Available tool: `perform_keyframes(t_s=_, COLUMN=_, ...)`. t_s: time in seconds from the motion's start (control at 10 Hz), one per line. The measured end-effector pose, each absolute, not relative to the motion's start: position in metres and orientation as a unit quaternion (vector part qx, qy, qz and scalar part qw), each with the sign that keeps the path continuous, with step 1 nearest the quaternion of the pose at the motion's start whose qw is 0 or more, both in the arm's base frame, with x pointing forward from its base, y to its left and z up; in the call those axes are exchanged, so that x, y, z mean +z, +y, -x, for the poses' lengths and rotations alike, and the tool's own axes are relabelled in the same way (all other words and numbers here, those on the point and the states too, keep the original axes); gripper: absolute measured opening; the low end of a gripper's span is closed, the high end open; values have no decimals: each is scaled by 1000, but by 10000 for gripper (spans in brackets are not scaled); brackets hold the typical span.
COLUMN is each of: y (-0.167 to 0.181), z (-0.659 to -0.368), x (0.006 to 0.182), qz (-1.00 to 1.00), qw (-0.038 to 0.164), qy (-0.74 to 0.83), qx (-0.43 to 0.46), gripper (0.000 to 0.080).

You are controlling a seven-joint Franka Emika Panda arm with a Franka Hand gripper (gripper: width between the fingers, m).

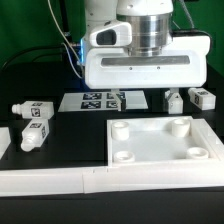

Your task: Assemble one leg

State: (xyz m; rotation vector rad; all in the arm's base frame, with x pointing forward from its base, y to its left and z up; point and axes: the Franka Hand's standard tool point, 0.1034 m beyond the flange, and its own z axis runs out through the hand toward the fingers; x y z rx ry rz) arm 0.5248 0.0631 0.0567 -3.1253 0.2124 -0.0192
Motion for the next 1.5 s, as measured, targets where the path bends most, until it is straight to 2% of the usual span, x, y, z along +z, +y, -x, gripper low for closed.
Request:
perform_keyframes(t_s=0.2, y=114, z=-502, x=50, qz=998, qw=-1, qy=65, qx=10, gripper=649)
perform_keyframes(t_s=0.4, y=149, z=-481, x=53, qz=994, qw=-31, qy=52, qx=91, gripper=649)
perform_keyframes(t_s=0.7, y=134, z=-481, x=54, qz=980, qw=-48, qy=60, qx=186, gripper=649)
perform_keyframes(t_s=0.8, y=123, z=-467, x=56, qz=965, qw=-26, qy=76, qx=251, gripper=649)
perform_keyframes(t_s=1.0, y=117, z=-441, x=47, qz=938, qw=-2, qy=119, qx=325, gripper=649)
perform_keyframes(t_s=1.1, y=117, z=-431, x=48, qz=921, qw=-1, qy=120, qx=370, gripper=649)
perform_keyframes(t_s=1.2, y=116, z=-438, x=49, qz=915, qw=-6, qy=117, qx=387, gripper=649)
perform_keyframes(t_s=1.5, y=116, z=-439, x=45, qz=919, qw=-4, qy=114, qx=378, gripper=649)
